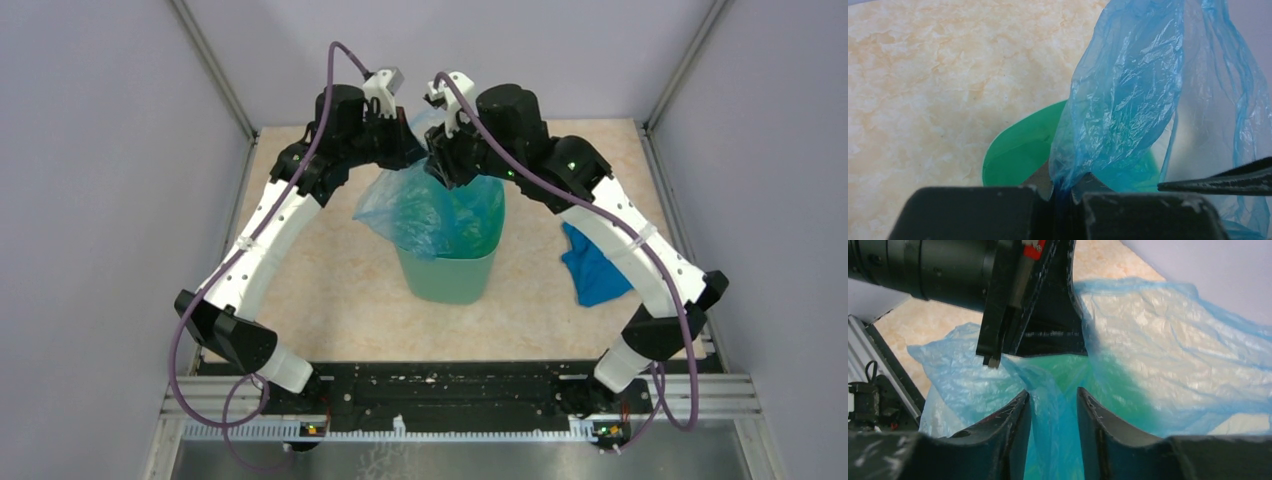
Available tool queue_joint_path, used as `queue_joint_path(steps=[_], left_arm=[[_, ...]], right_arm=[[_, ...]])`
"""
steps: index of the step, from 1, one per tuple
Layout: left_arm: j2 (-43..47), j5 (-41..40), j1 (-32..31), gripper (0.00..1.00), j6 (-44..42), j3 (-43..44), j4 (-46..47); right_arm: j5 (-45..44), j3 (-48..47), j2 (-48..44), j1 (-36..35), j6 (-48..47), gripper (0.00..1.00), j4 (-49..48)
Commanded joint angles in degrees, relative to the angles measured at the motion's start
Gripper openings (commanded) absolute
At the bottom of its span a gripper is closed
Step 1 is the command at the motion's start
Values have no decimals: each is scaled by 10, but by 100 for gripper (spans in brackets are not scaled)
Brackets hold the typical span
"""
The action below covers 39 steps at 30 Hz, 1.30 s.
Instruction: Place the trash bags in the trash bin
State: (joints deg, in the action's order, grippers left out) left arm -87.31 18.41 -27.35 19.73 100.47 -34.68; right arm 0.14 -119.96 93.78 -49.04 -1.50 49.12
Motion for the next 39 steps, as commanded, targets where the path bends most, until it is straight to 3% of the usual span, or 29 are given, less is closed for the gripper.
queue_joint_path(steps=[1, 4, 6, 11, 18, 23, 27, 39], left_arm=[[12, -28, 3, 0, -10, 10, -1], [22, -39, 3, 0, -10, -2, -1], [31, -52, 4, 0, -10, -13, 0], [54, -75, 26, 0, -8, -47, 21], [15, -53, 46, 0, -7, -29, 69], [-35, -33, 46, 0, 4, 18, 97], [-58, -17, 45, 0, 2, 54, 65], [74, -47, 46, 0, -29, -86, 11]], right_arm=[[-3, 35, -60, -5, 6, 29, -28], [33, 73, -93, -7, 27, 7, -35], [47, 108, -117, -12, 37, 0, -40], [45, 212, -181, -26, 53, 0, -62], [58, 327, -218, -27, 71, 0, -88], [26, 347, -216, -27, 66, 0, -99], [1, 329, -211, -27, 65, 0, -78], [60, 376, -293, -33, 95, 0, -18]])
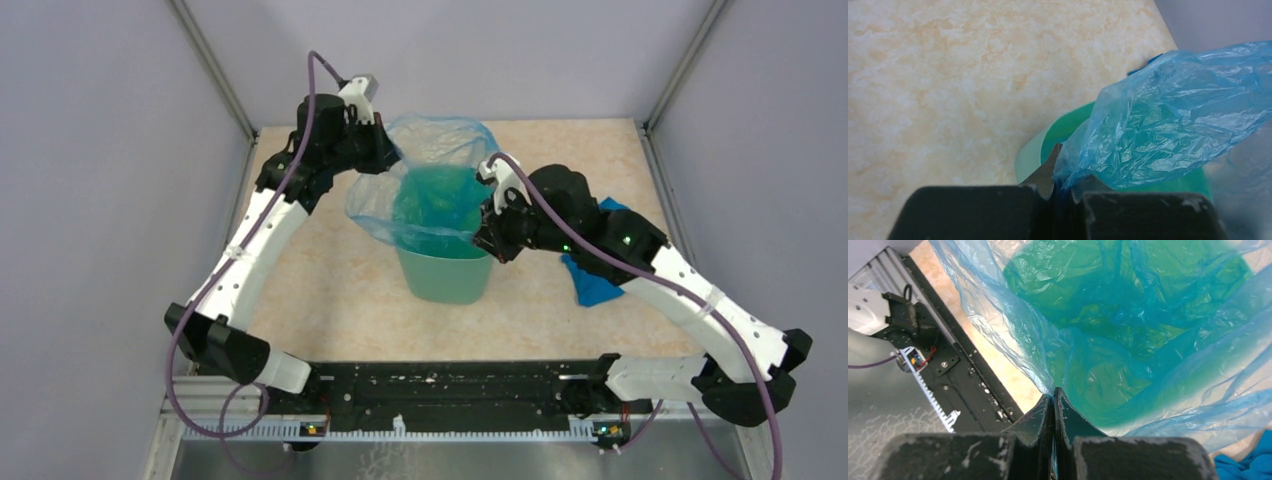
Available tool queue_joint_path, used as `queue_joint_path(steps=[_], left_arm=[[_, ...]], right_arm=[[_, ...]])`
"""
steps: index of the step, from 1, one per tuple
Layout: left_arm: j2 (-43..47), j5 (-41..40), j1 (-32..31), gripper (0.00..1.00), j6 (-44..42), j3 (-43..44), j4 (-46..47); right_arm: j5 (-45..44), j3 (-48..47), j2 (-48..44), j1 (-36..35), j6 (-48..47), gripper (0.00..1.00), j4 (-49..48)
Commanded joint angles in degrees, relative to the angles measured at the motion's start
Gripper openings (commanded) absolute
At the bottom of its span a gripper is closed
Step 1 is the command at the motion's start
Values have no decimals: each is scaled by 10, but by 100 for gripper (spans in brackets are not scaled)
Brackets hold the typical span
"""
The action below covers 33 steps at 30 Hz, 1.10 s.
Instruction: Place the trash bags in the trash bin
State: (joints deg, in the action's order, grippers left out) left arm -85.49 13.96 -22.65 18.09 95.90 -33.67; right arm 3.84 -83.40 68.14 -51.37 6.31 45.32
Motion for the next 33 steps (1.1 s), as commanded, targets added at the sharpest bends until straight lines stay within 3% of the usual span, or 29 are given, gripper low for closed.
queue_joint_path(steps=[1, 11, 21, 26, 30, 33], left_arm=[[69, 0, -1, 0, -10, -59, 6], [162, -7, -1, 0, 27, -197, 85], [191, -66, -1, 1, 41, -272, 139], [191, -58, -1, 6, 44, -286, 157], [185, -54, 0, 10, 43, -285, 157], [179, -46, -1, 15, 38, -281, 156]], right_arm=[[24, 16, -42, -12, 21, 0, 25], [20, 88, -87, -25, 43, 0, 42], [-29, 162, -122, -28, 47, 0, 19], [-45, 192, -139, -36, 53, 0, 2], [-56, 203, -156, -39, 53, 10, -6], [-64, 202, -162, -39, 55, 26, -2]])
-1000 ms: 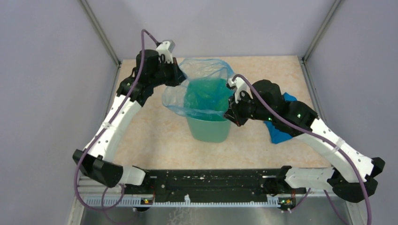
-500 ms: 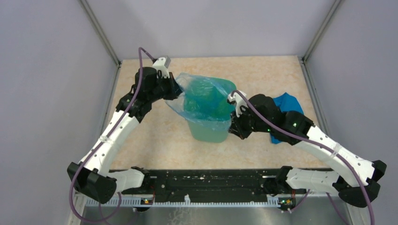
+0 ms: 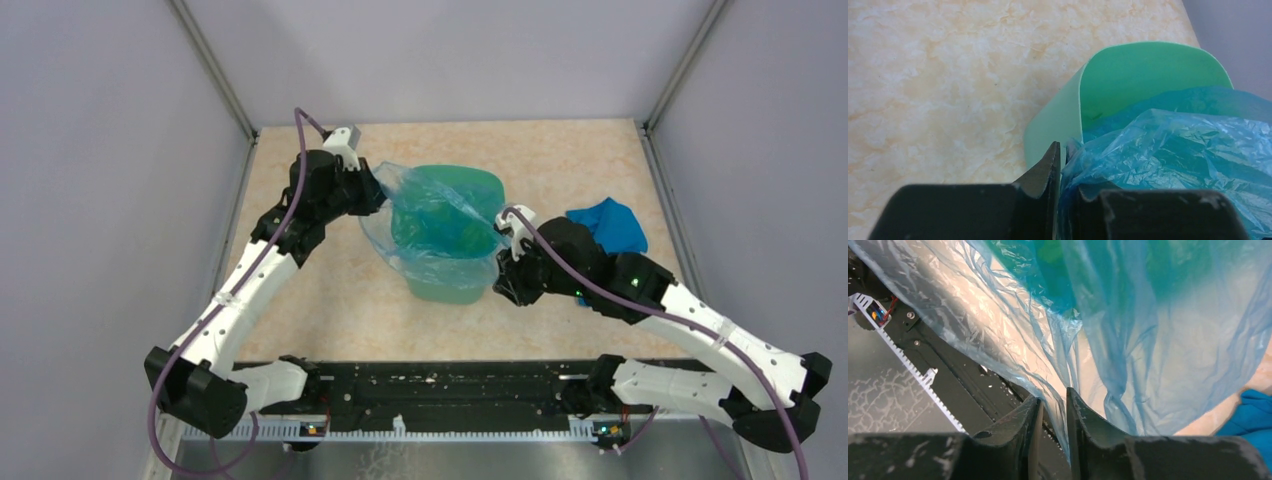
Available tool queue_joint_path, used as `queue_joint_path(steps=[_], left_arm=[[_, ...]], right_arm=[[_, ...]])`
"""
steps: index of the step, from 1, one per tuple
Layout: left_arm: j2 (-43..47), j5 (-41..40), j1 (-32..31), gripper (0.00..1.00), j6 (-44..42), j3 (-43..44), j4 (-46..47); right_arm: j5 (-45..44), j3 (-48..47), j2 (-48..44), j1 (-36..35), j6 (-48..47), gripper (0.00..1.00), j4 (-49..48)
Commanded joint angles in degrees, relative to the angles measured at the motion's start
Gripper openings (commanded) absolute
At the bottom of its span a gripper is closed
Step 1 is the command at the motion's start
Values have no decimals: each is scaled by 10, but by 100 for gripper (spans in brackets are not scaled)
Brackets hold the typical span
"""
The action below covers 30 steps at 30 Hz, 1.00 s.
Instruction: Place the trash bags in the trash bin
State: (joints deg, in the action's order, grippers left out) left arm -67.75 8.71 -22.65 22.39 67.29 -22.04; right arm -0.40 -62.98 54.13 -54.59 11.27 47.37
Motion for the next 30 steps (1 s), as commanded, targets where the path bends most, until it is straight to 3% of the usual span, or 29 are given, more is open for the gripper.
queue_joint_path(steps=[1, 6, 8, 12, 23, 30], left_arm=[[1, 8, -1, 18, -6, 6, 40], [12, 4, -1, 35, -12, 15, 37], [16, -3, -1, 43, -16, 19, 34], [26, -7, -1, 51, -21, 26, 28], [44, 24, -1, 62, -34, 43, 22], [48, 33, -1, 64, -41, 49, 25]], right_arm=[[-22, -4, -24, -7, 6, 34, -21], [-16, -28, -28, -7, 9, 54, -7], [-16, -41, -28, -7, 9, 60, 4], [-22, -67, -28, -7, 8, 69, 24], [-73, -188, 14, -7, 37, 73, 64], [-116, -272, 65, -7, 39, 73, 57]])
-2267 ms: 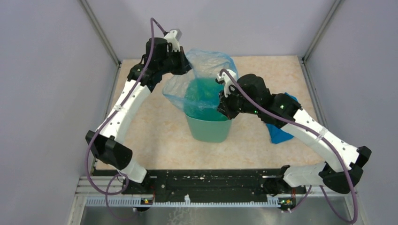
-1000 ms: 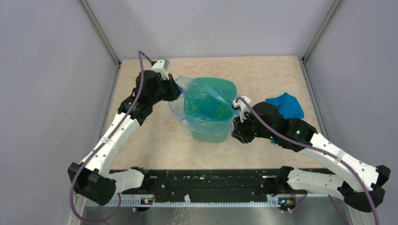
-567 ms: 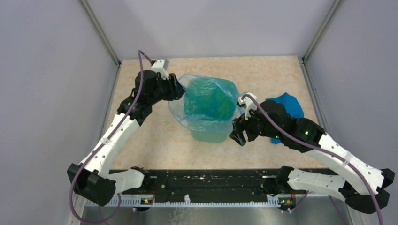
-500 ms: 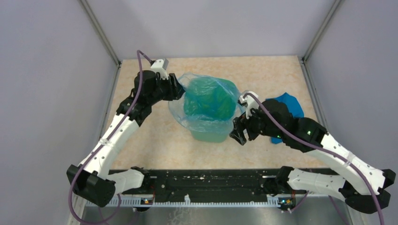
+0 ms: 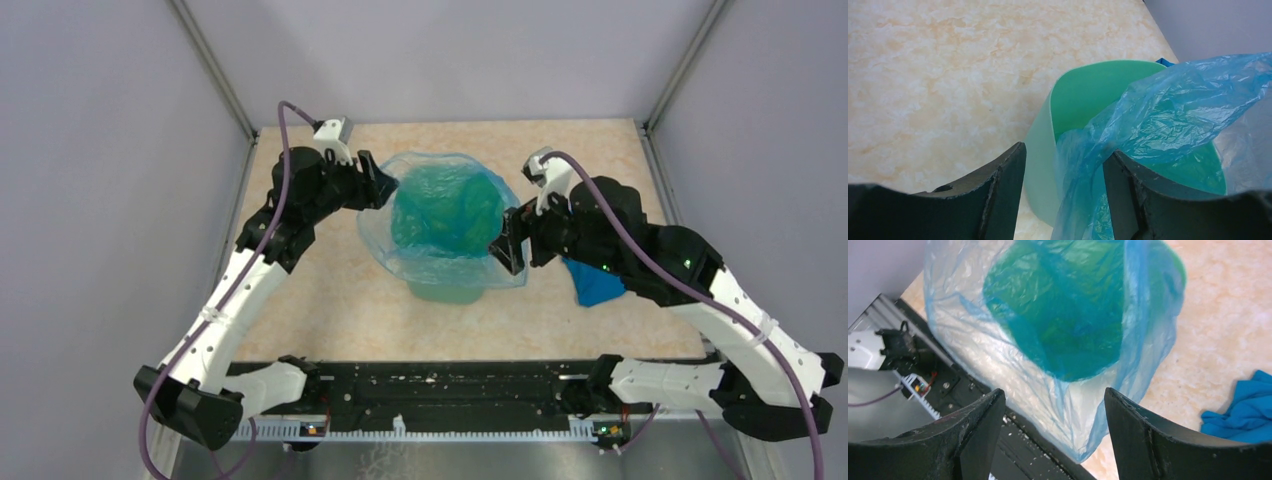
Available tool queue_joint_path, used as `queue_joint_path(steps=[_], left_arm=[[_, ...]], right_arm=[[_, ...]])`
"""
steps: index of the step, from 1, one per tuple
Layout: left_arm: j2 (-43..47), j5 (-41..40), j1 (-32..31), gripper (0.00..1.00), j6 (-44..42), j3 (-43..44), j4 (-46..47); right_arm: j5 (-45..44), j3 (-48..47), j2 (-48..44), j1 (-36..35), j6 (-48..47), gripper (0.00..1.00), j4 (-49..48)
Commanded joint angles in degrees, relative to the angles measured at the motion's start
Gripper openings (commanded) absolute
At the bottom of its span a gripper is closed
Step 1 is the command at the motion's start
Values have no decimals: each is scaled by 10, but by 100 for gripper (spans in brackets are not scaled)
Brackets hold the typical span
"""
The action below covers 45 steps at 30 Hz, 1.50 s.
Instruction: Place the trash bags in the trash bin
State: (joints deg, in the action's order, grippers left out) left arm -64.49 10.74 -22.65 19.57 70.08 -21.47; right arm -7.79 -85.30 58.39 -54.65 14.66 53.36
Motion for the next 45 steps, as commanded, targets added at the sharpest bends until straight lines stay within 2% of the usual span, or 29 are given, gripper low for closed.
queue_joint_path(steps=[1, 6, 10, 18, 24, 28, 37, 45], left_arm=[[16, 14, -1, 64, -14, 23, 21], [18, 19, 0, 65, -22, 28, 27], [19, 21, -1, 65, -29, 35, 28], [20, 28, 0, 64, -43, 36, 45], [2, 27, -1, 48, -45, 33, 58], [0, 30, 0, 46, -44, 32, 65], [-4, 27, 0, 41, -44, 35, 63], [-8, 28, 0, 38, -41, 37, 60]], right_arm=[[-59, -65, 34, -6, 3, 73, -4], [-157, -142, 100, -6, -31, 73, -7], [-170, -174, 152, -4, -72, 71, -37], [-137, -231, 228, 40, -85, 46, -64], [-159, -229, 241, 63, -83, 31, -79], [-167, -223, 239, 65, -87, 31, -81], [-188, -214, 212, 65, -88, 47, -83], [-209, -200, 229, 69, -104, 47, -92]])
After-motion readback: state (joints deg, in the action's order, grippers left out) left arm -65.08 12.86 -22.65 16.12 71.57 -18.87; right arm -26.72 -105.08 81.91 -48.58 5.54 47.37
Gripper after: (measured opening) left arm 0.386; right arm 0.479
